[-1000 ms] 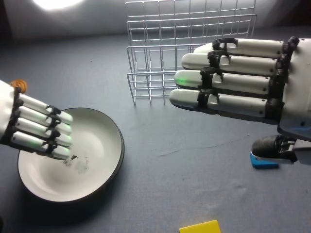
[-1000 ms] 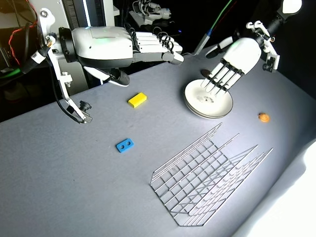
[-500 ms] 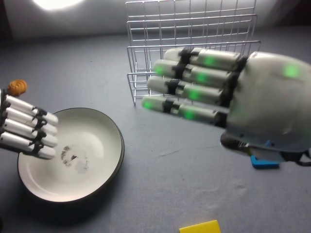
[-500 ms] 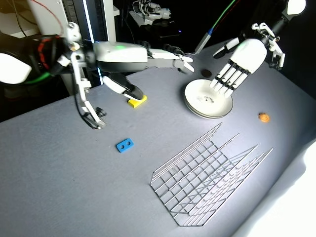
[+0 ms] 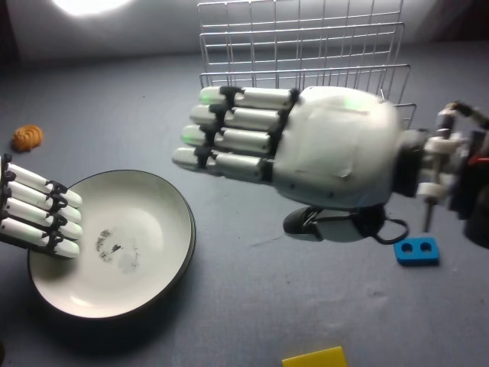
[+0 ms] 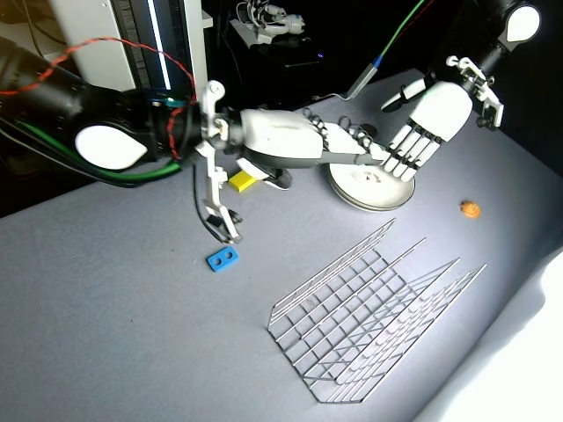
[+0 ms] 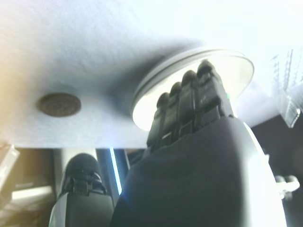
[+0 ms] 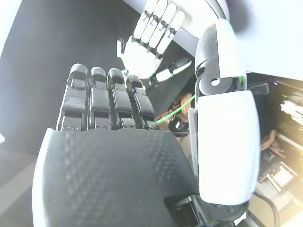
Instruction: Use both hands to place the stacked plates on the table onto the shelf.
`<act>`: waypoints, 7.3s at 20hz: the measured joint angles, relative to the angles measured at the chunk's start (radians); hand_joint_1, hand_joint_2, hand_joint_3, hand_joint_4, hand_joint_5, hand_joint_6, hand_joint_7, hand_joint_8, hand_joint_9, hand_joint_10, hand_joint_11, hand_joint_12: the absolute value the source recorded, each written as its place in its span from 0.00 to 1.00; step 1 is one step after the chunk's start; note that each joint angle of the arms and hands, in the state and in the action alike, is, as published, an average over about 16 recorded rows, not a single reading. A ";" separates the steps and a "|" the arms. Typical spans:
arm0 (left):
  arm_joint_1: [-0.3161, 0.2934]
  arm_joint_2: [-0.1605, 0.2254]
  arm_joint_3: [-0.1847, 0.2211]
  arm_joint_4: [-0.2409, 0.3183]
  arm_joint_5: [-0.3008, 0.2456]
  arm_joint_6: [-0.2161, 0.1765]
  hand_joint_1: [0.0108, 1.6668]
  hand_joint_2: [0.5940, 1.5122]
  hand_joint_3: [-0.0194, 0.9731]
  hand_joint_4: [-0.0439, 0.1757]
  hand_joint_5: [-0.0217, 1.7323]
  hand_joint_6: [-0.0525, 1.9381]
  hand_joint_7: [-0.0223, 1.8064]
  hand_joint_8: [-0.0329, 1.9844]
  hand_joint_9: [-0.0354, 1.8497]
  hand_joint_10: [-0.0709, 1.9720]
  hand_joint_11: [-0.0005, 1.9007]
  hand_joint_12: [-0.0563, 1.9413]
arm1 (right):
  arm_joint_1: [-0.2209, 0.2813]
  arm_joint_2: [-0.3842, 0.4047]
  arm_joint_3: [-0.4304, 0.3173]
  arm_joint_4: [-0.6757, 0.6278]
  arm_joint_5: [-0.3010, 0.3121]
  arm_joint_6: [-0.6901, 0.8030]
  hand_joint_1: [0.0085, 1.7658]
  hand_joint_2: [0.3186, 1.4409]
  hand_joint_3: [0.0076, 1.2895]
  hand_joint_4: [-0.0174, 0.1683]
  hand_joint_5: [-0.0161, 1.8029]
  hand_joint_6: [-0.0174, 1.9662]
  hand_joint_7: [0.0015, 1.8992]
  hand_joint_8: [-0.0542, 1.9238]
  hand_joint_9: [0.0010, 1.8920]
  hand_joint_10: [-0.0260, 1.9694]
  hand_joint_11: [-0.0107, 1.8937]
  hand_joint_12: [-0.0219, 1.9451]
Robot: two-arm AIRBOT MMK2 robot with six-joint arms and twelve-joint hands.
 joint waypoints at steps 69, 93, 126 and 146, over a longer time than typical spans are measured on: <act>-0.165 0.025 -0.177 0.018 0.099 -0.098 0.00 0.66 0.03 0.21 0.02 0.03 0.02 0.01 0.03 0.04 0.01 0.03 | 0.057 -0.280 0.148 0.014 -0.057 -0.070 0.68 0.59 0.01 0.07 0.47 0.48 0.54 0.35 0.63 0.13 0.54 0.39; -0.363 0.089 0.028 -0.004 0.093 -0.244 0.00 0.67 0.03 0.21 0.03 0.03 0.03 0.01 0.03 0.04 0.01 0.03 | 0.321 0.113 -0.129 -0.136 -0.208 0.522 0.71 0.58 0.01 0.07 0.50 0.55 0.58 0.45 0.70 0.04 0.54 0.44; -0.183 0.045 -0.081 0.051 0.148 -0.206 0.00 0.66 0.03 0.20 0.02 0.03 0.02 0.01 0.03 0.04 0.01 0.03 | 0.530 0.140 0.153 -0.116 -0.472 1.273 0.71 0.64 0.01 0.04 0.47 0.55 0.55 0.51 0.66 0.05 0.50 0.48; -0.097 0.016 -0.072 0.065 0.211 -0.192 0.00 0.66 0.03 0.20 0.02 0.03 0.02 0.01 0.02 0.03 0.01 0.03 | 0.505 0.069 0.277 -0.063 -0.521 1.285 0.71 0.66 0.01 0.04 0.46 0.55 0.54 0.52 0.68 0.03 0.51 0.48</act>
